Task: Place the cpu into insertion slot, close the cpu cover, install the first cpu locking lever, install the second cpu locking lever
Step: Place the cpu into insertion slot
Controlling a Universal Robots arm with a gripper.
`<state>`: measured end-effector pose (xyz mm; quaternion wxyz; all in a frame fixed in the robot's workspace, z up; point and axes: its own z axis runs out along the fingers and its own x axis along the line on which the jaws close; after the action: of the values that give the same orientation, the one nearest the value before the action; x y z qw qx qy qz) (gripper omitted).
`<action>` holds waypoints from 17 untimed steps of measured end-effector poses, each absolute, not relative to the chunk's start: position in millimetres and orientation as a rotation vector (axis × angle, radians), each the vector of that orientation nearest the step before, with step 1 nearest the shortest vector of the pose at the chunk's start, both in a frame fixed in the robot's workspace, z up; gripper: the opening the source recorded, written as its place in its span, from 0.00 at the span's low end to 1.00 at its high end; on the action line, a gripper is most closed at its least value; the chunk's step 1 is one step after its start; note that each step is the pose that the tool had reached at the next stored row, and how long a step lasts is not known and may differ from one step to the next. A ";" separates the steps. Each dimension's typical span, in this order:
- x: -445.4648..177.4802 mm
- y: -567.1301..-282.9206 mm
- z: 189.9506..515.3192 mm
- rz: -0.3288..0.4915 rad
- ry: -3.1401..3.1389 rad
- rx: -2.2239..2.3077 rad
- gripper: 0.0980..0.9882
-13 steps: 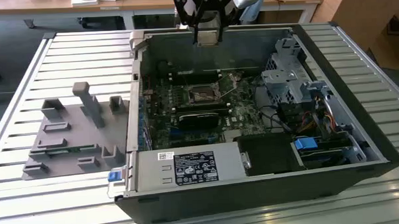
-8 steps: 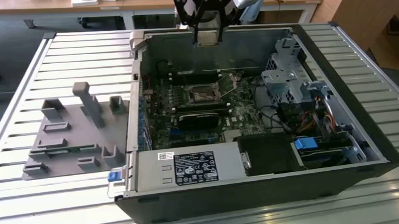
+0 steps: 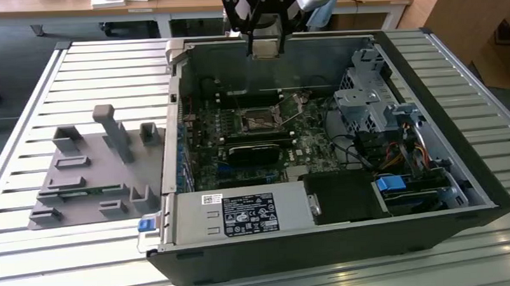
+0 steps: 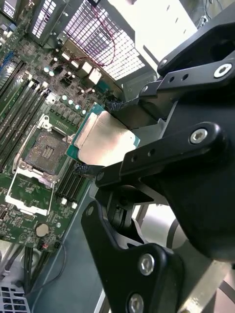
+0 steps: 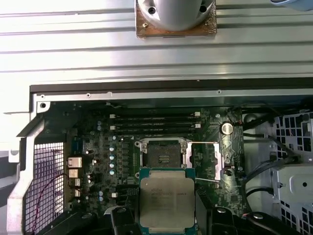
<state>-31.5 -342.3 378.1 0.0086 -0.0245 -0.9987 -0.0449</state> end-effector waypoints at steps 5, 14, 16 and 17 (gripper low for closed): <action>-31.5 -342.2 378.0 -0.140 -3.120 -0.127 0.50; -31.5 -342.2 377.9 -0.140 -3.116 -0.253 0.50; -31.5 -342.2 377.9 -0.140 -3.115 -0.281 0.50; -31.5 -342.2 377.9 -0.140 -3.114 -0.295 0.50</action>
<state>-31.5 -342.2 377.9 0.0054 -0.0941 -0.9945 -0.0448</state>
